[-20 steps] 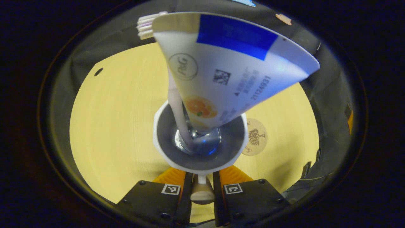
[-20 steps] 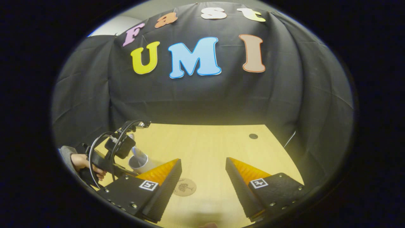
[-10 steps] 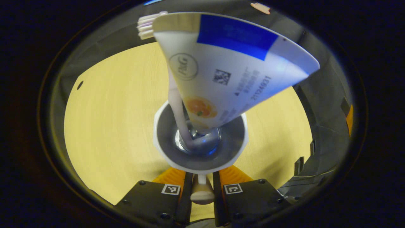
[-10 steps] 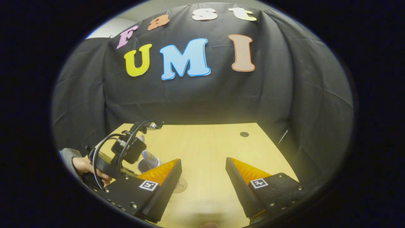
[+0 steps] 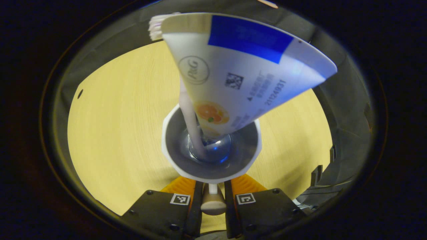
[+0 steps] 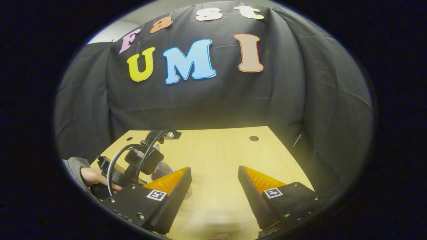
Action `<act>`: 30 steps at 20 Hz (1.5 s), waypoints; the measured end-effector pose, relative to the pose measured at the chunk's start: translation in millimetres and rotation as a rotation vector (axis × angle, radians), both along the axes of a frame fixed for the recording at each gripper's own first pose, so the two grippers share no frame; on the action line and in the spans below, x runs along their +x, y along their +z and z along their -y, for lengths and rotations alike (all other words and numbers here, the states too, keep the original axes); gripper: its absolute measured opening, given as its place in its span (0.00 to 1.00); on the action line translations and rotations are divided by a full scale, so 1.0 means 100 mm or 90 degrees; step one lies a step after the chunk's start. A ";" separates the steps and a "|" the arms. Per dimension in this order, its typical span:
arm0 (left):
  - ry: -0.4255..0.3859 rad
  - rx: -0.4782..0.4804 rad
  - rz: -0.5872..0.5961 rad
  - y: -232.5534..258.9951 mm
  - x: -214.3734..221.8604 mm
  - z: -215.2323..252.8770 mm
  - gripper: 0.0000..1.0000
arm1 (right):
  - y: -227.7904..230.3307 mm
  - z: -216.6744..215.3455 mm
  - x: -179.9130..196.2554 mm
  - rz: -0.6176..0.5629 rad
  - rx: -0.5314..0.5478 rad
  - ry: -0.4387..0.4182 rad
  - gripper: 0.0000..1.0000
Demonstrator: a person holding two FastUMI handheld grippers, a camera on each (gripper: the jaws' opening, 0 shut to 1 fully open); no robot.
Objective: Put the toothbrush and toothpaste on the desktop into the cup, then pick up the cup and place it on the coaster on the desktop.
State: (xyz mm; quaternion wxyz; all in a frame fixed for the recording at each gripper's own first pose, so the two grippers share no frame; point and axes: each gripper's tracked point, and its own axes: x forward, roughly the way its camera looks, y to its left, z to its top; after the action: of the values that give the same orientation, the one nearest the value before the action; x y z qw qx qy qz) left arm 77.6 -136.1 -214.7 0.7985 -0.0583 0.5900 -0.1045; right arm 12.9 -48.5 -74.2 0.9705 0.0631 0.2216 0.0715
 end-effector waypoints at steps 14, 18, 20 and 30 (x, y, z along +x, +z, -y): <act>0.027 0.008 0.043 0.17 0.01 0.14 0.58 | 0.05 0.17 0.07 0.019 -0.015 0.040 0.90; 0.056 0.002 0.109 0.46 0.05 0.09 0.66 | 0.11 0.13 0.08 0.031 -0.026 0.061 0.90; 0.080 0.000 0.147 0.65 0.09 0.00 0.76 | 0.14 0.11 0.08 0.036 -0.025 0.067 0.90; 0.186 -0.026 0.393 1.55 0.05 -0.46 0.77 | 0.36 -0.05 -0.02 0.071 -0.042 0.048 0.90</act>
State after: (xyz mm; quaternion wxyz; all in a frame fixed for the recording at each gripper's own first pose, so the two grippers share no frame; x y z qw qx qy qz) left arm 82.5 -89.8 -59.4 0.9445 -0.1239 0.3040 -0.0134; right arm 11.2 -43.7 -38.7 0.9795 0.0186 0.1719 0.1038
